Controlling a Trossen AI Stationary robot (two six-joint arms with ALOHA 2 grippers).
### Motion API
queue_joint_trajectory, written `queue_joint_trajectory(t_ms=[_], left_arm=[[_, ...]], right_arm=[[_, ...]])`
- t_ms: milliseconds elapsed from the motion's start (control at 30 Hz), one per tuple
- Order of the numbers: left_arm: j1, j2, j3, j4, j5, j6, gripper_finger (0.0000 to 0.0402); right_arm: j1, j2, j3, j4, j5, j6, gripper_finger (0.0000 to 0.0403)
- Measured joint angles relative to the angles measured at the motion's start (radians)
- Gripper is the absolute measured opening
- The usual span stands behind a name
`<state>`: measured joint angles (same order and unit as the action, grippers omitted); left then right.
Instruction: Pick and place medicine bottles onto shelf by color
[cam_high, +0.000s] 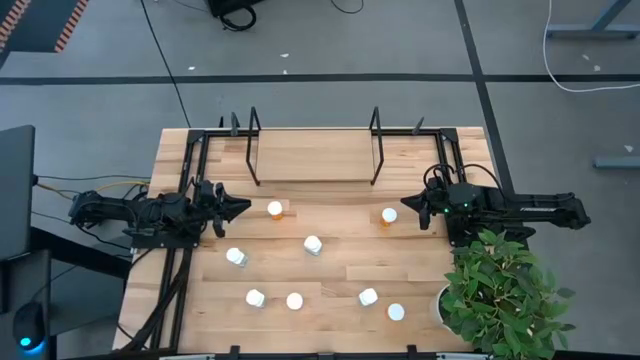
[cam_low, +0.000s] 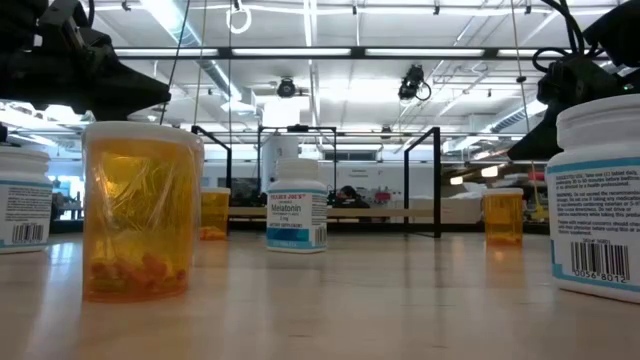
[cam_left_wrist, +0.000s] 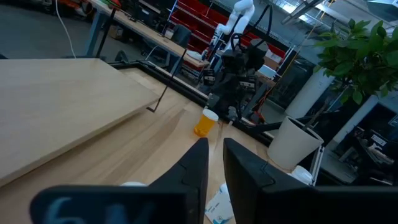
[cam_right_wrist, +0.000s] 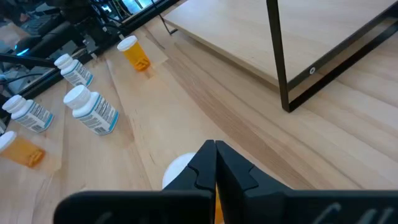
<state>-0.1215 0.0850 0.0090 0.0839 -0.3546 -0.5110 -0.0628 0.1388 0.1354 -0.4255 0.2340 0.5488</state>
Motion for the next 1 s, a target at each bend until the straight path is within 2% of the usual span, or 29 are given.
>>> queue_joint_trajectory(t_ms=[500,700,1000], left_arm=[[0.0,0.0,0.0,0.0,0.0,0.0,0.0052],[0.0,0.0,0.0,0.0,0.0,0.0,0.0059],[0.0,0.0,0.0,0.0,0.0,0.0,0.0053]], right_arm=[[0.0,0.0,0.0,0.0,0.0,0.0,0.0008],[0.0,0.0,0.0,0.0,0.003,-0.149,0.0008],[0.0,0.0,0.0,0.0,0.002,-0.151,0.0008]])
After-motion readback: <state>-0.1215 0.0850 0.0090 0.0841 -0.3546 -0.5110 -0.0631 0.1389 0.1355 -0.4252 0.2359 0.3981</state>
